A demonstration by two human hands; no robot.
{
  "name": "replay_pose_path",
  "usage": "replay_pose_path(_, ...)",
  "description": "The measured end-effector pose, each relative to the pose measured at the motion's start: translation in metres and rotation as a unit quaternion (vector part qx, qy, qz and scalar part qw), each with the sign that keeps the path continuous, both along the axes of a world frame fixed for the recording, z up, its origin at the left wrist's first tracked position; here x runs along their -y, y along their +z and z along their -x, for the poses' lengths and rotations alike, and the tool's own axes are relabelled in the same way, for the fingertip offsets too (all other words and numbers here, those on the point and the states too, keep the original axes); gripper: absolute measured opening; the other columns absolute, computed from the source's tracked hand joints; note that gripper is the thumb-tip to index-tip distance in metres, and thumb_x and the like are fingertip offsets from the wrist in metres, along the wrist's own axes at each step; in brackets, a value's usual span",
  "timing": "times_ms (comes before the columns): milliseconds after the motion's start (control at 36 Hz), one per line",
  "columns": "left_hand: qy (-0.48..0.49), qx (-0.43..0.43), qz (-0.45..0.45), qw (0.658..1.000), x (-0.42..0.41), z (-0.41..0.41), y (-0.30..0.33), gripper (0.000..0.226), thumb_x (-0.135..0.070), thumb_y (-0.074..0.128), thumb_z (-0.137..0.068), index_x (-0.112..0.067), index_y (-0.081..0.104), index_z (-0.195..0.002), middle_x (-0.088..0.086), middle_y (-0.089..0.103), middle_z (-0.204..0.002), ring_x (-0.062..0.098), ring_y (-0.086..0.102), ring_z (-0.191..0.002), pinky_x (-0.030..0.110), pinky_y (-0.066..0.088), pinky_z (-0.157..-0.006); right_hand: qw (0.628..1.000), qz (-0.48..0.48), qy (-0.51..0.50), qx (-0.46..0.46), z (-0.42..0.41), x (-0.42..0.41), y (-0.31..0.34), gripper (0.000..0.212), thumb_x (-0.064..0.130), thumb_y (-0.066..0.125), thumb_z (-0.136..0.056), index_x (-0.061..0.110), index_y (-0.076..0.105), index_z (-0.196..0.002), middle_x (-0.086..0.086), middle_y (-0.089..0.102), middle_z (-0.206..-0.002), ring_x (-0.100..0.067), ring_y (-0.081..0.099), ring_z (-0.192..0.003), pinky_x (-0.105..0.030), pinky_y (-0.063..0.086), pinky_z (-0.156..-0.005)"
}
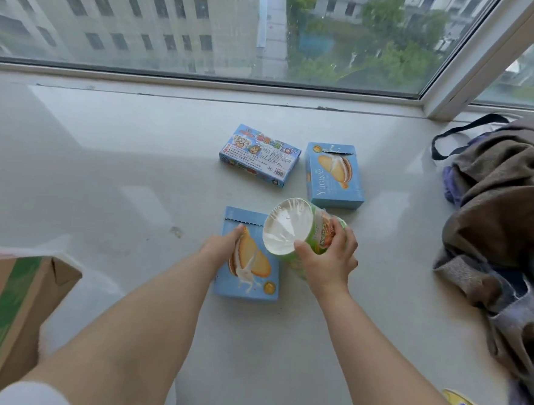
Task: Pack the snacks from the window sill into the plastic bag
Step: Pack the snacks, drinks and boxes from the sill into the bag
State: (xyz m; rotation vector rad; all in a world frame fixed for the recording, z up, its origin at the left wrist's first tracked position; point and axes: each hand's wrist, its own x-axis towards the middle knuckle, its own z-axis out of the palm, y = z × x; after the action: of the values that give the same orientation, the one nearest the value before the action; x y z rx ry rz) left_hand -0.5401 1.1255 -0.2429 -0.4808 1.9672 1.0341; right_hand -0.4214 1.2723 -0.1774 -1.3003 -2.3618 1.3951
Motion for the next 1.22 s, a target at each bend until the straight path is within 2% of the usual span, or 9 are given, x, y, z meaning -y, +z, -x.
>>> replay_pose_path(194, -0.040, -0.116, 0.047, 0.991, -0.003, -0.016, 0.053, 0.063, -0.065, 0.058, -0.078, -0.014, 0.050, -0.114, 0.009, 0.061, -0.105, 0.030, 0.060, -0.092, 0.041, 0.053, -0.084, 0.996, 0.082, 0.015, -0.031, -0.018, 0.014, 0.028, 0.090, 0.044, 0.057, -0.054, 0.032, 0.033, -0.140, 0.006, 0.015, -0.147, -0.028, 0.021, -0.129, -0.031, 0.025, -0.099)
replay_pose_path(417, -0.051, -0.310, 0.027, 0.949, 0.038, -0.046, 0.154, 0.044, -0.057, 0.053, -0.087, -0.018, 0.040, -0.101, 0.002, 0.056, -0.092, 0.025, 0.056, -0.085, 0.036, 0.047, -0.073, 0.969, 0.167, 0.022, -0.182, -0.044, 0.038, 0.095, 0.098, 0.051, 0.062, -0.042, 0.035, 0.039, -0.136, 0.007, 0.027, -0.136, -0.014, 0.033, -0.130, -0.038, 0.034, -0.109)
replay_pose_path(500, -0.053, -0.393, 0.036, 0.917, 0.062, -0.072, 0.194, 0.040, -0.049, 0.055, -0.089, -0.014, 0.038, -0.099, 0.004, 0.056, -0.090, 0.029, 0.056, -0.084, 0.034, 0.043, -0.067, 0.941, 0.251, 0.032, -0.225, -0.057, 0.053, 0.116, 0.093, 0.041, 0.067, -0.048, 0.031, 0.041, -0.136, 0.005, 0.031, -0.138, -0.010, 0.040, -0.126, -0.034, 0.039, -0.105)
replay_pose_path(583, -0.068, -0.474, 0.047, 0.877, 0.092, -0.105, 0.225, 0.035, -0.043, 0.055, -0.089, -0.016, 0.035, -0.097, -0.001, 0.053, -0.079, 0.027, 0.054, -0.075, 0.032, 0.037, -0.059, 0.922, 0.306, 0.064, -0.231, -0.070, 0.072, 0.131, 0.091, 0.045, 0.067, -0.047, 0.035, 0.044, -0.134, 0.002, 0.038, -0.142, -0.014, 0.046, -0.126, -0.043, 0.042, -0.105)
replay_pose_path(694, -0.046, -0.566, 0.037, 0.822, 0.141, -0.146, 0.252, 0.030, -0.034, 0.059, -0.090, -0.016, 0.041, -0.105, -0.003, 0.052, -0.079, 0.026, 0.051, -0.071, 0.030, 0.034, -0.052, 0.900, 0.332, 0.133, -0.247, -0.085, 0.106, 0.157, 0.088, 0.043, 0.062, -0.046, 0.033, 0.047, -0.132, 0.005, 0.054, -0.129, -0.011, 0.055, -0.111, -0.031, 0.049, -0.077)
replay_pose_path(861, -0.009, -0.685, 0.063, 0.726, 0.227, -0.188, 0.271, 0.051, -0.050, 0.051, -0.083, -0.016, 0.043, -0.121, 0.007, 0.062, -0.086, 0.030, 0.057, -0.068, 0.031, 0.040, -0.056, 0.879, 0.363, 0.197, -0.238, -0.096, 0.175, 0.186, 0.075, 0.045, 0.059, -0.045, 0.039, 0.054, -0.120, 0.013, 0.063, -0.108, -0.007, 0.059, -0.098, -0.030, 0.048, -0.072)
replay_pose_path(1056, -0.079, -0.752, 0.113, 0.645, 0.327, -0.207, 0.262, 0.047, -0.034, 0.052, -0.079, -0.020, 0.043, -0.123, 0.011, 0.070, -0.098, 0.022, 0.063, -0.079, 0.019, 0.041, -0.060, 0.872, 0.389, 0.214, -0.205, -0.105, 0.250, 0.189, 0.060, 0.041, 0.060, -0.047, 0.042, 0.060, -0.107, 0.017, 0.066, -0.096, -0.008, 0.059, -0.093, -0.028, 0.048, -0.072)
replay_pose_path(1139, -0.099, -0.748, 0.139, 0.642, 0.363, -0.216, 0.250, 0.047, -0.035, 0.053, -0.078, -0.020, 0.047, -0.123, 0.004, 0.069, -0.110, 0.014, 0.059, -0.086, 0.022, 0.047, -0.057, 0.881, 0.377, 0.219, -0.186, -0.105, 0.270, 0.185, 0.071, 0.038, 0.061, -0.048, 0.036, 0.055, -0.119, 0.016, 0.063, -0.097, -0.006, 0.059, -0.088, -0.022, 0.046, -0.061)
replay_pose_path(1222, -0.132, -0.711, 0.185, 0.666, 0.397, -0.231, 0.222, 0.050, -0.034, 0.057, -0.076, -0.023, 0.048, -0.124, 0.005, 0.070, -0.107, 0.026, 0.069, -0.081, 0.029, 0.053, -0.055, 0.900, 0.359, 0.182, -0.167, -0.103, 0.286, 0.184, 0.043, 0.034, 0.057, -0.063, 0.032, 0.057, -0.107, 0.012, 0.060, -0.093, -0.008, 0.059, -0.083, -0.026, 0.044, -0.061)
